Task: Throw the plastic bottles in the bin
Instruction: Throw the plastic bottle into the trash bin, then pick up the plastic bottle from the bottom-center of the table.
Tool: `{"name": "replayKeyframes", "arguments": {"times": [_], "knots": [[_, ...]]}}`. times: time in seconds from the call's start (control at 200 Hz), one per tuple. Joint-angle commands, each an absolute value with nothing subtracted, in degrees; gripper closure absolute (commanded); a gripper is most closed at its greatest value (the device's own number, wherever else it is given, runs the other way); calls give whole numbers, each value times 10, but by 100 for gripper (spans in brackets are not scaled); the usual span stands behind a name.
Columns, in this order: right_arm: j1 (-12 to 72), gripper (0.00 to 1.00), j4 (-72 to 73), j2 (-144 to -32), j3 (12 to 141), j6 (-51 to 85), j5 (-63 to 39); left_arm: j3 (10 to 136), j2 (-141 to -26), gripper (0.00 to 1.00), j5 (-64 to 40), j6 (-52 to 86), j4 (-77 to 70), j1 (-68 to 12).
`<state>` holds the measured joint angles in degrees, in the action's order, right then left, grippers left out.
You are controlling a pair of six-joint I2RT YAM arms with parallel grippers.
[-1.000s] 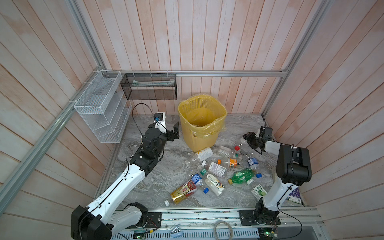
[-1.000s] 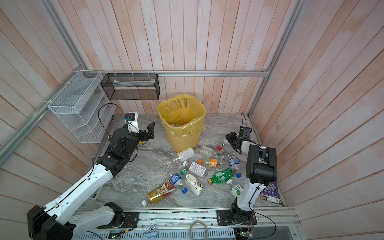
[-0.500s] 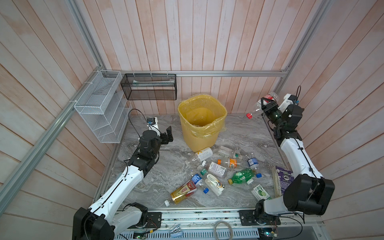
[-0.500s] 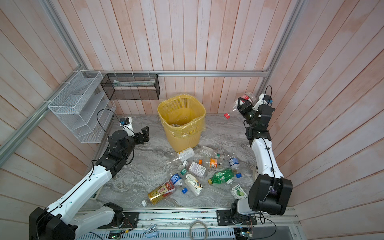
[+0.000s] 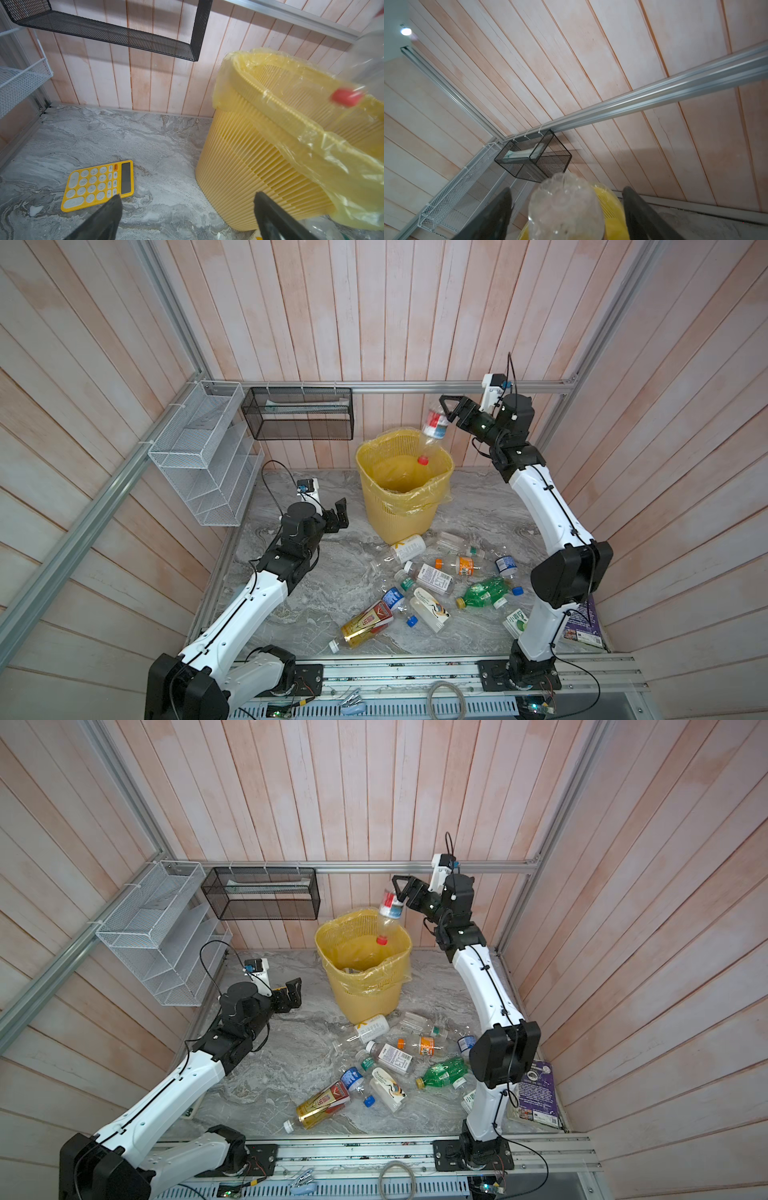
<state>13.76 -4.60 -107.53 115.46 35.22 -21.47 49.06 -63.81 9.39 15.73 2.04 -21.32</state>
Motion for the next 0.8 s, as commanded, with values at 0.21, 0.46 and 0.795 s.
{"name": "replayKeyframes", "arguments": {"times": [0.21,0.46,0.795], "knots": [[99,7,-76,-939,1063,275,-153,501,-634,0,78,157,32,-221],[46,6,6,-825,839,294,-175,504,-623,0,104,96,73,-289],[-15,4,-13,-714,617,269,-151,484,-670,0,71,62,204,-448]]}}
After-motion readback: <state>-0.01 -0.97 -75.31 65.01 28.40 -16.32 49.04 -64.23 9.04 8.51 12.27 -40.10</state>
